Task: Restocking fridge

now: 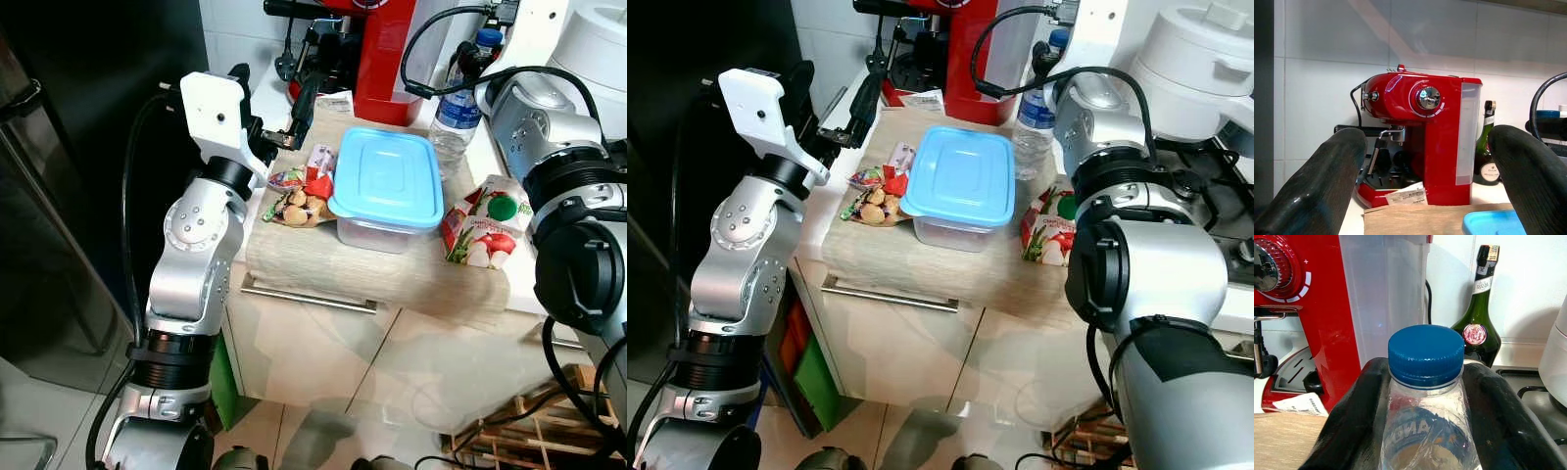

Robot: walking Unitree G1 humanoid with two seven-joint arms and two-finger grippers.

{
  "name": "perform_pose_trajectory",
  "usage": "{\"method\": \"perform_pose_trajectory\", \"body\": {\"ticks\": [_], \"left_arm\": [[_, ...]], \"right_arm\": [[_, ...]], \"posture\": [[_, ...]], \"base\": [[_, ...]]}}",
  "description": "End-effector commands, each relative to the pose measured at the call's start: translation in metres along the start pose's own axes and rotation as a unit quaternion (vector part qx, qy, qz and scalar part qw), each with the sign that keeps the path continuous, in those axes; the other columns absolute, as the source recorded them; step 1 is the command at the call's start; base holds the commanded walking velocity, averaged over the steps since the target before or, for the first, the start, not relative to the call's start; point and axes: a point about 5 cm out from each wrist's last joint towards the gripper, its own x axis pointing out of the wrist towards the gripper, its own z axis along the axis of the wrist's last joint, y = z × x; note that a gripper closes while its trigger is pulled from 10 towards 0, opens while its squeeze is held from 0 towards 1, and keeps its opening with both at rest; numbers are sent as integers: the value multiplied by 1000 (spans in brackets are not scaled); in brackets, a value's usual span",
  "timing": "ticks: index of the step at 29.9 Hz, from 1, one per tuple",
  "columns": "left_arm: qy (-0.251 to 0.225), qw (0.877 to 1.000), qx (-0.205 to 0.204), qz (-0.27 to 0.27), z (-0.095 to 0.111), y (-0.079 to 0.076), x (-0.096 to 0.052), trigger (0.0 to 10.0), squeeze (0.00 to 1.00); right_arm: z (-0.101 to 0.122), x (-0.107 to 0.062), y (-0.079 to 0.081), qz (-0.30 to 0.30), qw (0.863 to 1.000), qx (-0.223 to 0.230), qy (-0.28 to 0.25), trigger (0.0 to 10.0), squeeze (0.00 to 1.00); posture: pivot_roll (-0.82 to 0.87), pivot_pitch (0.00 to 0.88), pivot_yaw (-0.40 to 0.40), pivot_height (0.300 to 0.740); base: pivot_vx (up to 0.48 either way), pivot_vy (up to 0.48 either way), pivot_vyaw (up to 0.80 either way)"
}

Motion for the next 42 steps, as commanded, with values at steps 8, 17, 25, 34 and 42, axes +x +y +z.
{"method": "perform_pose_trajectory", "body": {"ticks": [8,17,25,34,42], "left_arm": [[5,1000,25,-2,-4,0,-1,10000,0],[19,999,49,-6,-13,-7,-4,10000,0],[7,998,53,-12,-11,-12,-2,10000,0],[-9,998,60,-20,-7,-17,-1,10000,0],[-15,998,64,-23,-6,-16,0,10000,0]], "right_arm": [[41,-3,5,15,993,-10,-119,0,0],[111,-31,2,-6,928,-83,-362,0,0],[131,-64,1,-52,841,-143,-519,0,0],[116,-71,7,-66,817,-173,-546,0,0],[111,-76,12,-77,798,-195,-565,0,0]], "posture": [[7,0,-56,740],[-8,0,-48,740],[-19,0,-45,740],[-27,0,-42,740],[-27,0,-39,740]], "base": [[0,0,0],[0,0,0],[0,0,0],[0,0,0],[0,0,0]]}}
